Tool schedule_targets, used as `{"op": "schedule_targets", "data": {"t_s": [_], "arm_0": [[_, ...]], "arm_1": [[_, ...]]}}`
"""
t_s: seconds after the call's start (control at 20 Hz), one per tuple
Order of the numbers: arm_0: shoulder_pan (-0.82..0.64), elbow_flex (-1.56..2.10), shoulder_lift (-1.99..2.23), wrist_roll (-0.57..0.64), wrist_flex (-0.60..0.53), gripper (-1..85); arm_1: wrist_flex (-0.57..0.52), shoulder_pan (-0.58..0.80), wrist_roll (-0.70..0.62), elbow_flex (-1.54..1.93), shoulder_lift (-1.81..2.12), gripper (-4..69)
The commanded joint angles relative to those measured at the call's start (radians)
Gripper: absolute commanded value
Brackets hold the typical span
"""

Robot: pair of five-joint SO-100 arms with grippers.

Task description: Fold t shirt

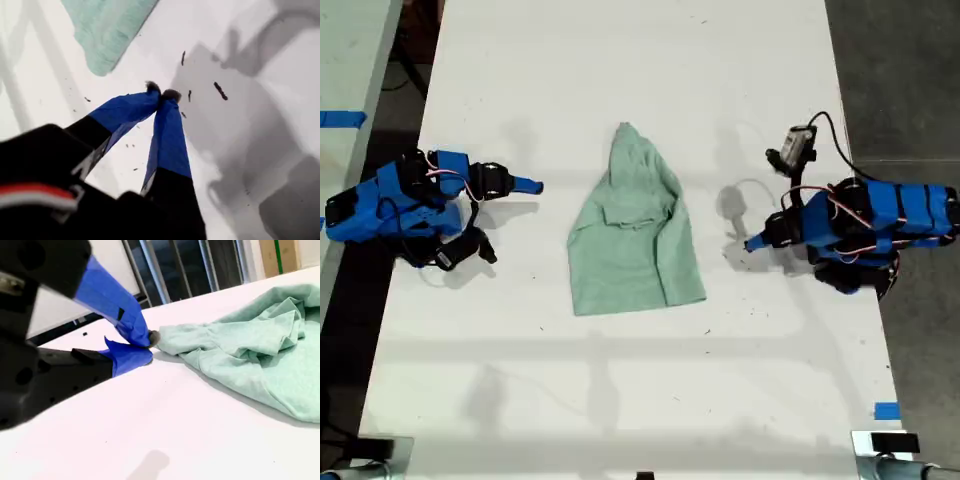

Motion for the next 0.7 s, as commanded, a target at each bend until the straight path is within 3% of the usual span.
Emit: {"op": "schedule_targets", "data": {"t_s": [0.0, 0.2, 0.65], "arm_0": [[0.0, 0.018, 0.006, 0.0, -0.015, -0.3], [-0.009, 0.023, 0.006, -0.011, -0.014, -0.3], [-0.015, 0.025, 0.006, -0.02, -0.014, -0.3]], "arm_1": [[-0.003, 0.092, -0.115, 0.199, 0.281, 1.4], [0.012, 0.218, -0.195, 0.282, 0.275, 1.4], [0.006, 0.195, -0.176, 0.29, 0.275, 1.4]]}}
